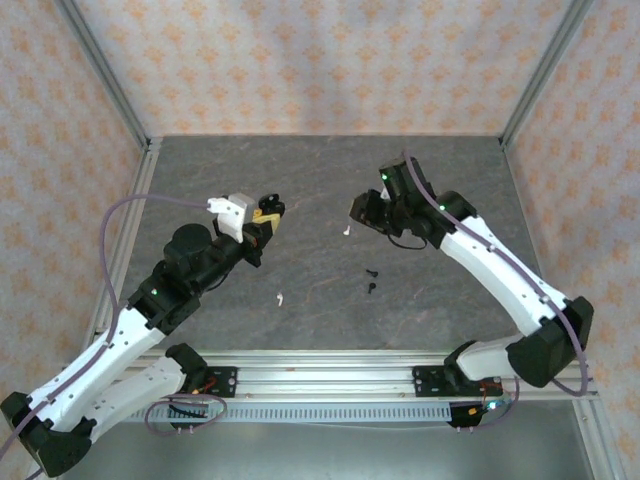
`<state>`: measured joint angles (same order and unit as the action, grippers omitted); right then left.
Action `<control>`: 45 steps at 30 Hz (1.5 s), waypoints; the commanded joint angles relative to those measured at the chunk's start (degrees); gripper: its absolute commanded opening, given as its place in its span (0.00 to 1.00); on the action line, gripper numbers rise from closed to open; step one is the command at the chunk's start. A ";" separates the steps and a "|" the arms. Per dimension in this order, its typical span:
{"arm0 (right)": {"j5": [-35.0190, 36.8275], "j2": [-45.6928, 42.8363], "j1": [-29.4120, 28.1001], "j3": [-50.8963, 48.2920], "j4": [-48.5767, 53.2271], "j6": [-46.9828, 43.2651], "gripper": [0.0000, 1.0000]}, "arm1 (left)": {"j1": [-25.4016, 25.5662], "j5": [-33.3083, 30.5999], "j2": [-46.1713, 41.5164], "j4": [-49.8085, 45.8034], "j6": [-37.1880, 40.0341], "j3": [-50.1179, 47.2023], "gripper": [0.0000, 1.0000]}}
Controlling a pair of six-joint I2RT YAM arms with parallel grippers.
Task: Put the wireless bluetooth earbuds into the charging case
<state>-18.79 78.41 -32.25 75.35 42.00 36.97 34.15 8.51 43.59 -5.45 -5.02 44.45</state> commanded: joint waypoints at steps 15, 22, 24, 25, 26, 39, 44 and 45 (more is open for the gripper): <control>-4.39 11.26 4.89 -14.32 -3.17 10.83 0.43 | 0.22 1.52 -5.68 1.31 -4.19 -9.04 0.00; -4.46 14.34 5.08 -15.63 -5.38 14.18 0.51 | 0.24 1.01 -6.93 1.84 -4.60 -10.65 0.00; -3.92 14.95 5.14 -16.02 -5.87 14.58 0.51 | 0.31 0.90 -7.03 1.94 -4.65 -10.78 0.00; -3.54 15.23 5.10 -16.11 -5.89 14.67 0.51 | 0.24 0.82 -6.96 1.93 -4.65 -10.78 0.00; -3.14 15.52 5.31 -16.11 -5.88 14.71 0.51 | 0.20 0.80 -7.03 1.94 -4.65 -10.78 0.00; -3.06 15.93 6.06 -19.05 -8.44 19.38 0.51 | 0.21 0.82 -5.81 2.99 -4.39 -10.54 0.00; -3.35 16.53 6.11 -19.89 -9.66 20.60 0.50 | 0.26 1.29 -4.67 3.23 -4.14 -10.00 0.00; -3.34 16.71 6.06 -19.81 -9.81 20.73 0.50 | 0.22 1.39 -4.57 3.20 -4.13 -9.91 0.00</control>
<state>-22.52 94.45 -26.41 55.90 33.47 55.94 34.15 9.82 38.92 -4.84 -9.04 34.11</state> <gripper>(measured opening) 0.502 0.086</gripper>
